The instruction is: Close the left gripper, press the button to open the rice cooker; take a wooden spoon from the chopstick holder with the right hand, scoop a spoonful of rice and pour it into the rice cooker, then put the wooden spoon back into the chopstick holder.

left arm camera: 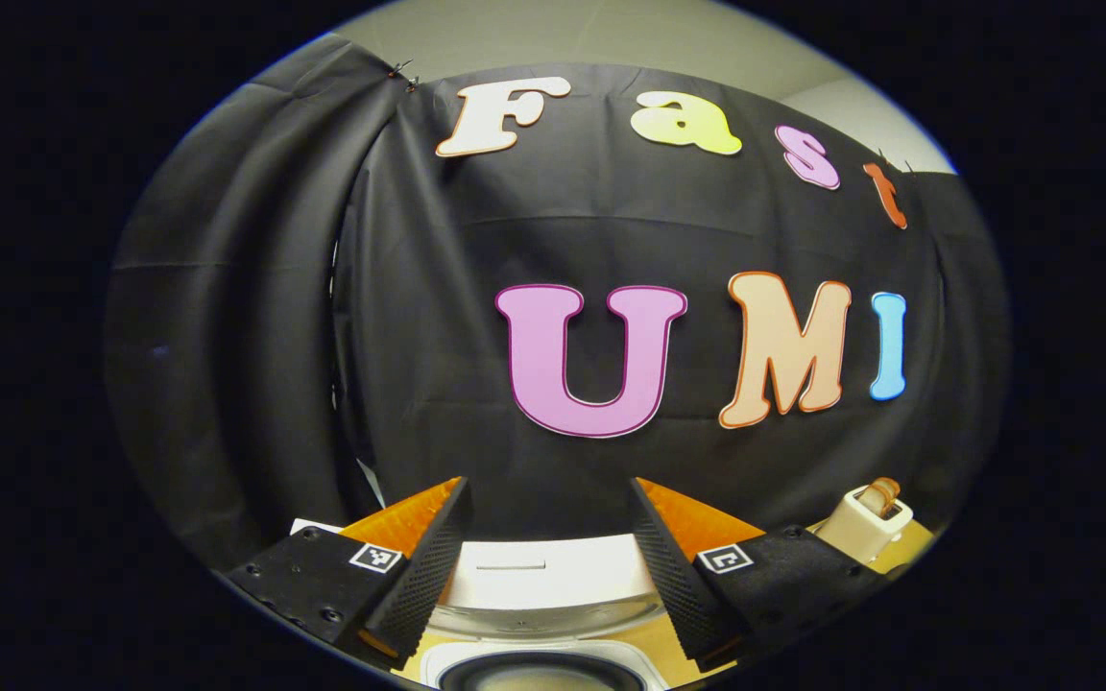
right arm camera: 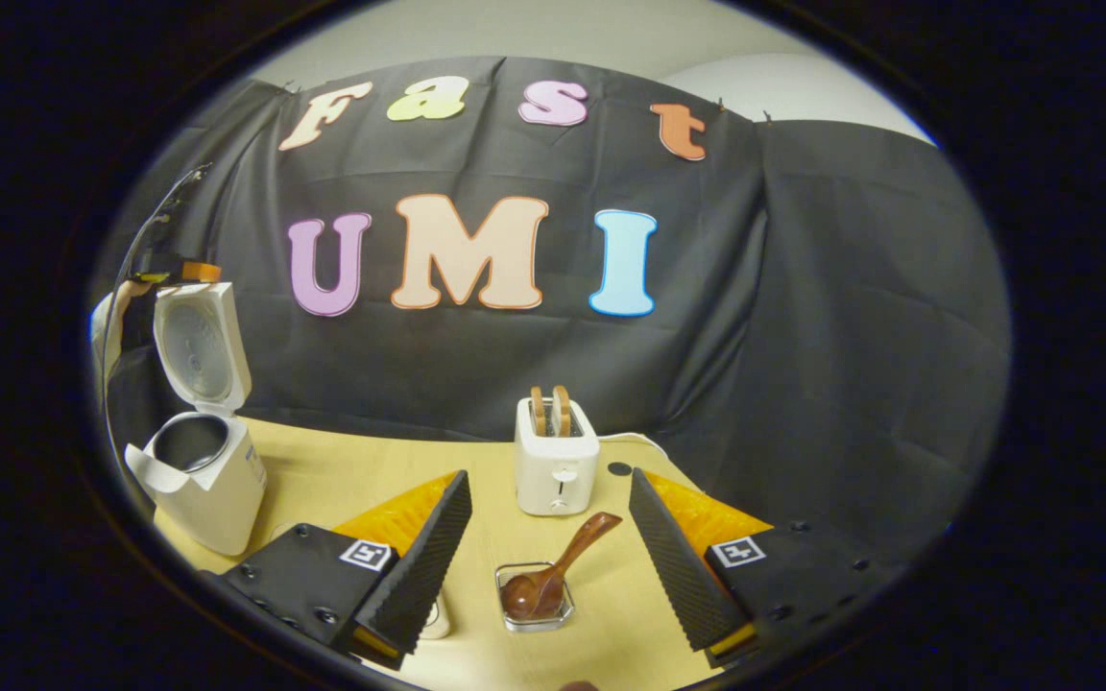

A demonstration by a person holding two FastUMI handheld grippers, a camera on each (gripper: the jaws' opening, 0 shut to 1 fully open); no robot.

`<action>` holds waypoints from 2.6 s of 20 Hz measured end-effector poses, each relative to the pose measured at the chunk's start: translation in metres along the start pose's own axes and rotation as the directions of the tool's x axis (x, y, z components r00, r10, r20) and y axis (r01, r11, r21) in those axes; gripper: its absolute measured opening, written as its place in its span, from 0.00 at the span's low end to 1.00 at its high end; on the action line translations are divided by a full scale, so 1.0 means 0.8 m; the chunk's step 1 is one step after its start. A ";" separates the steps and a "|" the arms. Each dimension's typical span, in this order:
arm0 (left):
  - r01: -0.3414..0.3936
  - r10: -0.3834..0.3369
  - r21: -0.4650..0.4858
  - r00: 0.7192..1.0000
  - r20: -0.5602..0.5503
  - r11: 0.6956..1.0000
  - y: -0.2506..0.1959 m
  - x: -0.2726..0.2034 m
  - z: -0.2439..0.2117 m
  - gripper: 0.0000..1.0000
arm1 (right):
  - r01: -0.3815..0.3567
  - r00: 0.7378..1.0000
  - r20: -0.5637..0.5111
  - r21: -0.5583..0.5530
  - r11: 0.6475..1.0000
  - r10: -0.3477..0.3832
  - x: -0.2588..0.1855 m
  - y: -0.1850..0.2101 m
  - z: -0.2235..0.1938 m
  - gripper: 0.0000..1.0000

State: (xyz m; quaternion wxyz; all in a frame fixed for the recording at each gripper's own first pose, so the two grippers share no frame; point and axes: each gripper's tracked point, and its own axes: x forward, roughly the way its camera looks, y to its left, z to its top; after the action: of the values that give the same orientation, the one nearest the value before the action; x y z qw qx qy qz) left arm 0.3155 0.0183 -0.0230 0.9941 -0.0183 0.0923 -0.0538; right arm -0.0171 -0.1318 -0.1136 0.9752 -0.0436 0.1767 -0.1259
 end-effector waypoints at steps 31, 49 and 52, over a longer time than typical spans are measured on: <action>0.033 -0.044 -0.106 0.995 -0.094 0.994 -0.036 -0.208 -0.126 0.95 | -0.243 0.969 0.048 0.022 0.970 0.241 0.011 0.118 0.027 1.00; -0.035 -0.004 -0.171 0.974 -0.225 0.985 -0.035 -0.233 -0.232 0.96 | -0.286 0.958 0.036 0.009 0.958 0.285 0.009 0.125 0.021 1.00; -0.044 0.002 -0.162 0.969 -0.248 0.986 -0.034 -0.232 -0.247 0.96 | -0.300 0.953 0.034 -0.008 0.954 0.300 0.006 0.130 0.019 1.00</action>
State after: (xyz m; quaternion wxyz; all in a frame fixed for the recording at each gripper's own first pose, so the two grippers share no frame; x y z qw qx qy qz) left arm 0.0947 0.0064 -0.1817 0.9704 -0.0934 0.2196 -0.0361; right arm 0.0166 -0.0320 -0.1141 0.9859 -0.0200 0.1643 0.0248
